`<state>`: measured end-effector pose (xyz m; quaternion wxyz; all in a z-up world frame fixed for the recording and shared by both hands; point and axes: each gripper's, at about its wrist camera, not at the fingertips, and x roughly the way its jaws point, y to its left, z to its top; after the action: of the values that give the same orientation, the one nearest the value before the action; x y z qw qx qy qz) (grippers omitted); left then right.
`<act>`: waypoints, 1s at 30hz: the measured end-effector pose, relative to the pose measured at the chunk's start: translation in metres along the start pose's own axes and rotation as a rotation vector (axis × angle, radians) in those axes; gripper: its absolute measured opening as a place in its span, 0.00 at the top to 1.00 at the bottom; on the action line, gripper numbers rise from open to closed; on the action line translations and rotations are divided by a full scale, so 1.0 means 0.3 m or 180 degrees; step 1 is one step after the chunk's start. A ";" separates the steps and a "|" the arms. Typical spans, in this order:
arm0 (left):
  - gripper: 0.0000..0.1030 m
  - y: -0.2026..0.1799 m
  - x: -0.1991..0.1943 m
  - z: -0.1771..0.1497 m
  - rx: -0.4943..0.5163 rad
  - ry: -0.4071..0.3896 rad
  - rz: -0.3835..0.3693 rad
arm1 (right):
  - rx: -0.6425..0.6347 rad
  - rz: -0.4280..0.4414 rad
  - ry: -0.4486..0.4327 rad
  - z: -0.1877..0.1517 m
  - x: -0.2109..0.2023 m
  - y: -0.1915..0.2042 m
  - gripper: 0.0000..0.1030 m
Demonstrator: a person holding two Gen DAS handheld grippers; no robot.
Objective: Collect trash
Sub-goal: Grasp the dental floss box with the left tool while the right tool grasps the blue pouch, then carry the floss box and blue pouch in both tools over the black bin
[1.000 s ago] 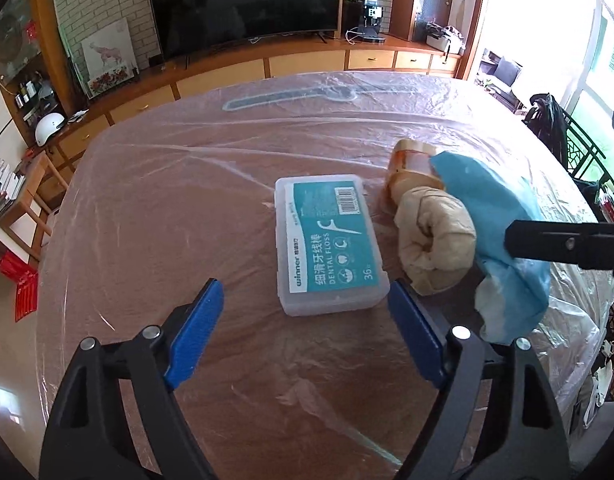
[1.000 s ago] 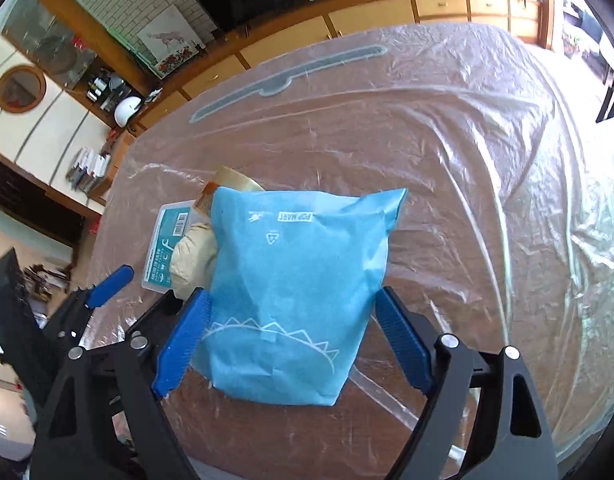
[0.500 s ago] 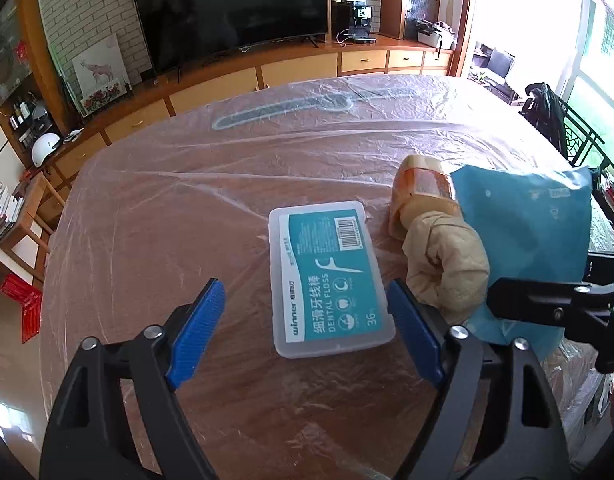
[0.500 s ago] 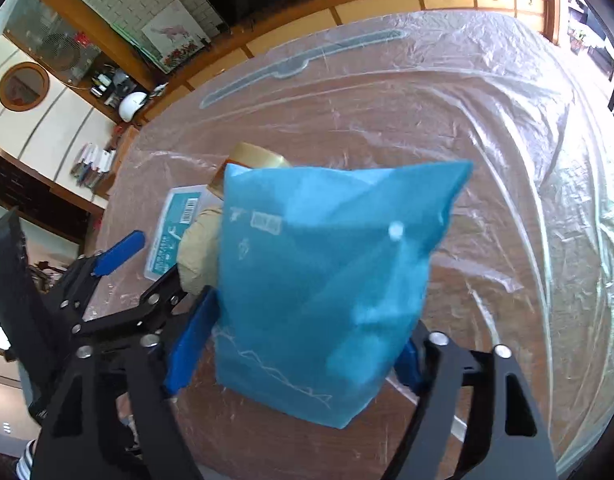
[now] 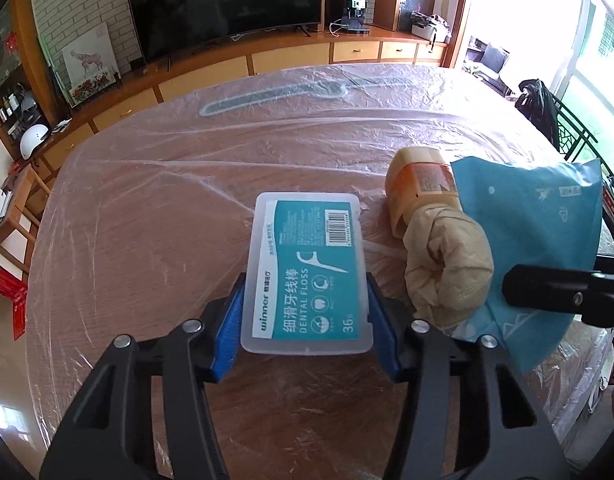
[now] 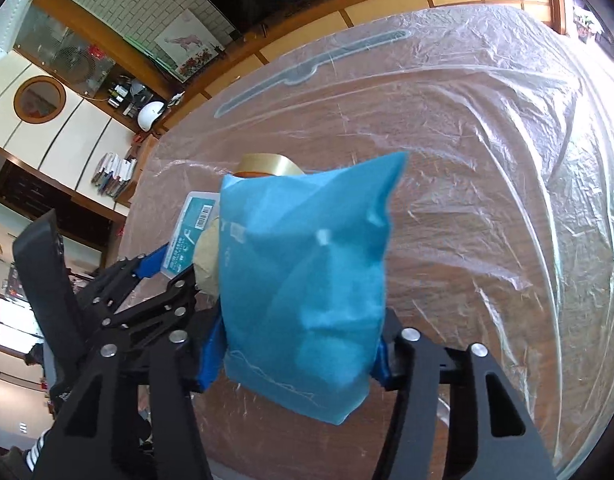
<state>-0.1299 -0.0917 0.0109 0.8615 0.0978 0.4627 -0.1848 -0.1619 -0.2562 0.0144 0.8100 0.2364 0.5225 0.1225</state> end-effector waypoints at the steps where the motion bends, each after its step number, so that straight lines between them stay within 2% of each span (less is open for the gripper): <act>1: 0.46 0.001 -0.002 -0.001 -0.0001 -0.0001 -0.0017 | 0.0009 0.0034 -0.0004 -0.004 -0.004 -0.004 0.50; 5: 0.46 0.008 -0.020 -0.004 -0.0055 -0.0049 -0.0033 | 0.0092 0.0167 -0.0052 -0.004 -0.030 -0.020 0.56; 9: 0.46 0.015 -0.051 0.001 -0.0115 -0.0110 -0.0062 | 0.0172 0.0272 -0.0113 -0.002 -0.070 -0.032 0.56; 13: 0.46 0.009 -0.063 0.004 -0.0119 -0.0123 -0.0058 | 0.0166 0.0254 -0.0143 -0.004 -0.101 -0.045 0.57; 20: 0.46 -0.006 -0.061 -0.017 -0.0137 -0.0080 -0.0040 | 0.0166 0.0040 -0.0079 -0.015 -0.094 -0.078 0.57; 30: 0.46 0.000 -0.076 -0.067 -0.0207 -0.0047 -0.0007 | 0.0212 0.0034 -0.0072 -0.011 -0.100 -0.117 0.57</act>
<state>-0.1567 -0.0797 0.0188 0.8675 0.0679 0.4621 -0.1713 -0.1793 -0.2990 0.0189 0.8068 0.2674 0.5159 0.1067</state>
